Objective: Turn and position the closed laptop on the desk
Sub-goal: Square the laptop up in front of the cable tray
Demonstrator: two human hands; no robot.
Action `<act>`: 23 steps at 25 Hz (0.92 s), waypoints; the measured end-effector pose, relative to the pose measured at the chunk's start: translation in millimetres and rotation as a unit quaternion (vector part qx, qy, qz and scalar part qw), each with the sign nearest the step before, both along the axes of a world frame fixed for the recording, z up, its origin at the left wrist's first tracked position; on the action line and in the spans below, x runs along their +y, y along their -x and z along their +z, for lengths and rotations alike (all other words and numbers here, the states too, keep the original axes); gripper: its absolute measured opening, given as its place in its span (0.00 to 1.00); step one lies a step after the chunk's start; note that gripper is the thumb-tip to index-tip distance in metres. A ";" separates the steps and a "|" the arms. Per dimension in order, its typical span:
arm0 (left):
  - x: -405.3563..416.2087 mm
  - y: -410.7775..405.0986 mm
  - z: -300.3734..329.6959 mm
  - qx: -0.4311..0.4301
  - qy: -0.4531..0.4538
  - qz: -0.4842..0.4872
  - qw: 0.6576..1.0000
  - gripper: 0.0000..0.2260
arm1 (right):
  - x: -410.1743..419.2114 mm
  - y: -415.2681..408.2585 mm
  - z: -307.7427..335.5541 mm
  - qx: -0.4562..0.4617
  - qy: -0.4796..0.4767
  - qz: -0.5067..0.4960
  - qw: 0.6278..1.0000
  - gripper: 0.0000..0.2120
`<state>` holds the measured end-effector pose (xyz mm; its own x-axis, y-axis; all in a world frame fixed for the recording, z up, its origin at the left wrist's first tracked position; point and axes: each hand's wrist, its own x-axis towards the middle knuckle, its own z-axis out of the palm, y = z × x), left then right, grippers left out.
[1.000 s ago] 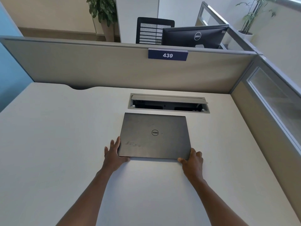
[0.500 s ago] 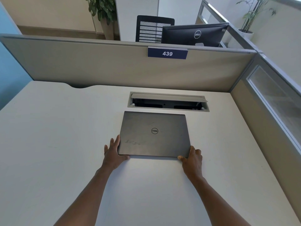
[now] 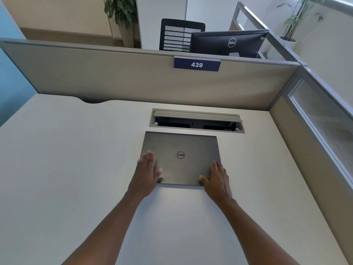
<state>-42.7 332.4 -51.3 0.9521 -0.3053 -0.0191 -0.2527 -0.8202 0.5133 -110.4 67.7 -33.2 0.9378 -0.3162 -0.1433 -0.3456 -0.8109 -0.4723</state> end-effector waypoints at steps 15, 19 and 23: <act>-68.6 -25.0 -32.2 -0.048 -0.167 -0.062 0.983 0.29 | 66.3 -60.2 -29.2 0.039 0.004 0.071 0.997 0.31; -68.7 -18.2 -32.6 -0.070 -0.164 -0.046 0.983 0.28 | 67.7 -51.3 -39.7 0.016 0.070 0.081 0.994 0.32; -68.5 -18.3 -31.6 -0.066 -0.168 -0.041 0.983 0.29 | 69.2 -52.8 -43.6 0.019 0.086 0.079 0.993 0.32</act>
<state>-24.3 263.9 -82.9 0.9255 -0.3787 -0.0096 -0.3712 -0.9117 0.1761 -57.5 136.9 -76.8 0.9728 -0.1878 -0.1359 -0.2218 -0.9243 -0.3106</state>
